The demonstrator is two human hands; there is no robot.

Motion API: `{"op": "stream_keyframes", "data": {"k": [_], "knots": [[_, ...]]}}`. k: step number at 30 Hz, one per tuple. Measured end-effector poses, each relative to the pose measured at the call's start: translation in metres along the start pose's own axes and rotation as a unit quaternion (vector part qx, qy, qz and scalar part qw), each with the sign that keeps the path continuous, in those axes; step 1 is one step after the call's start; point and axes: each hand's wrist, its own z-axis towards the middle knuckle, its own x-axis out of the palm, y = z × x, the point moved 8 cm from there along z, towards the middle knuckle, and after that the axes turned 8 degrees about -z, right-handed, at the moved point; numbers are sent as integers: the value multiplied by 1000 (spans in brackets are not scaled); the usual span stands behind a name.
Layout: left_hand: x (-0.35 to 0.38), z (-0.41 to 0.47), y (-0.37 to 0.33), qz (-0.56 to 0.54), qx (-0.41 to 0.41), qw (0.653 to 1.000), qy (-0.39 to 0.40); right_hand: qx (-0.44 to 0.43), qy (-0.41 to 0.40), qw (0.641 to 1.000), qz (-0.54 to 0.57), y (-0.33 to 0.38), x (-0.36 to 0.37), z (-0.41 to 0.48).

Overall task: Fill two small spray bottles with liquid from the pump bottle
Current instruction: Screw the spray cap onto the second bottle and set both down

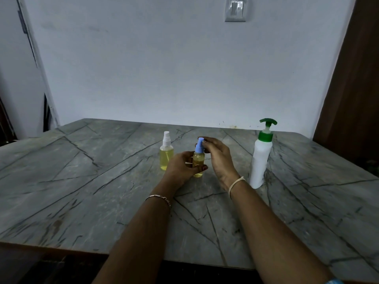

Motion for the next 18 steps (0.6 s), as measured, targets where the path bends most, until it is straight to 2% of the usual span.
{"op": "stream_keyframes", "data": {"k": [4, 11, 18], "knots": [[-1, -2, -3, 7, -3, 1000, 3, -18, -26, 999, -15, 2, -6, 1], [0, -3, -4, 12, -3, 1000, 13, -12, 0, 1000, -7, -1, 0, 0], [2, -2, 1, -4, -16, 1000, 27, 12, -17, 1000, -13, -4, -8, 2]]}}
